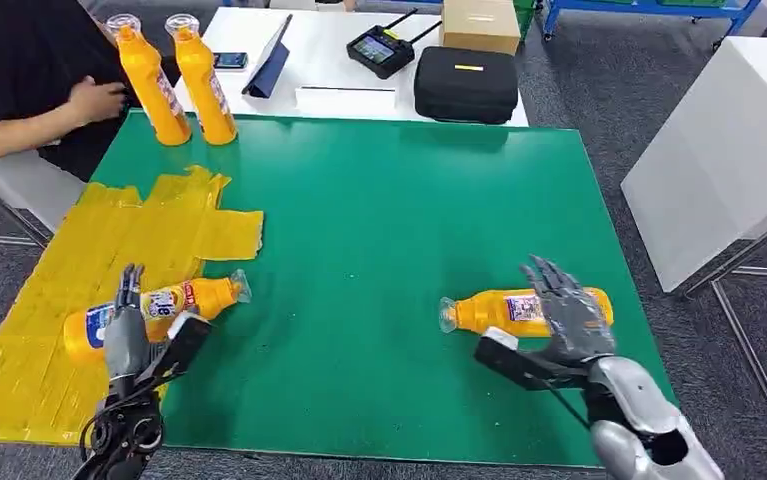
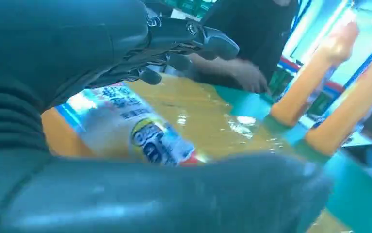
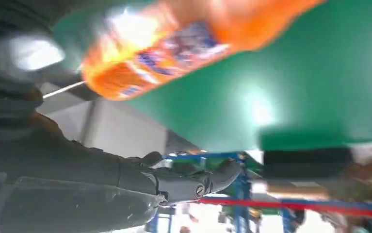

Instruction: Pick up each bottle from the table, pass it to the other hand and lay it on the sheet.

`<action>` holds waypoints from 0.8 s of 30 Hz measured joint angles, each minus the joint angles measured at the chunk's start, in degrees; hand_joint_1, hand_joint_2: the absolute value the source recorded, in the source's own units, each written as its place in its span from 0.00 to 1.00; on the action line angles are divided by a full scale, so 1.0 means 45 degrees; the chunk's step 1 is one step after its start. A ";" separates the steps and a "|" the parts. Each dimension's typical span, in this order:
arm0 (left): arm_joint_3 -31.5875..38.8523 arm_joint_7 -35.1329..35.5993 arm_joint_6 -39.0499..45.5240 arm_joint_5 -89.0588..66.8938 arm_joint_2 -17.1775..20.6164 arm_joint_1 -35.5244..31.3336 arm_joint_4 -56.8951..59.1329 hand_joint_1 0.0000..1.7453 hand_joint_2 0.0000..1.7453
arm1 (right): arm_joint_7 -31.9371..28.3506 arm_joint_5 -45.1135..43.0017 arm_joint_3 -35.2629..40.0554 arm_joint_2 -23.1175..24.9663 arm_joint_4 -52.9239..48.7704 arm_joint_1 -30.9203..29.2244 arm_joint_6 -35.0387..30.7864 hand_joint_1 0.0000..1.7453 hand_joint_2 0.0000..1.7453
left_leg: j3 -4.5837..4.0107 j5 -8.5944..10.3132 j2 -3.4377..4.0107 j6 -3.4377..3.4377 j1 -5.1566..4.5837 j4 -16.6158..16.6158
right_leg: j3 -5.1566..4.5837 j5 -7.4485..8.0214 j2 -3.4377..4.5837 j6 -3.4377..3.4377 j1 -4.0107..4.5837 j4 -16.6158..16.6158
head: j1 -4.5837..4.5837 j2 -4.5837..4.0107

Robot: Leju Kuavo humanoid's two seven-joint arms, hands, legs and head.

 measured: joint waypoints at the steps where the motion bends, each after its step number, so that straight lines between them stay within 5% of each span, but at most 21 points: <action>1: 0.0025 -0.0239 -0.0156 0.0726 -0.0025 0.0173 -0.0375 0.00 0.00 | 0.0005 -0.0083 -0.0092 -0.0131 0.0058 0.0113 0.0000 0.00 1.00 | 0.0000 -0.0003 0.0002 0.0002 0.0000 0.0000 | -0.0007 -0.0001 0.0000 0.0000 0.0000 0.0000 | 0.0005 0.0000; 9: 0.0151 -0.1515 -0.0815 0.4462 0.0039 0.1302 -0.3798 0.00 0.00 | -0.0044 -0.1039 -0.1136 -0.1695 0.0660 0.1024 -0.0019 0.00 1.00 | -0.0026 -0.0021 -0.0004 0.0014 0.0000 -0.0001 | -0.0019 -0.0019 -0.0002 0.0013 0.0000 0.0000 | 0.0005 0.0000; 24: -0.0209 -0.2263 -0.0806 0.5370 0.0354 0.1588 -0.5094 0.00 0.00 | -0.0034 -0.1389 -0.1214 -0.2180 0.1442 0.1267 0.0015 0.00 1.00 | -0.0020 -0.0017 -0.0004 0.0016 0.0000 -0.0001 | -0.0018 -0.0017 -0.0002 0.0015 -0.0001 0.0000 | 0.0000 0.0000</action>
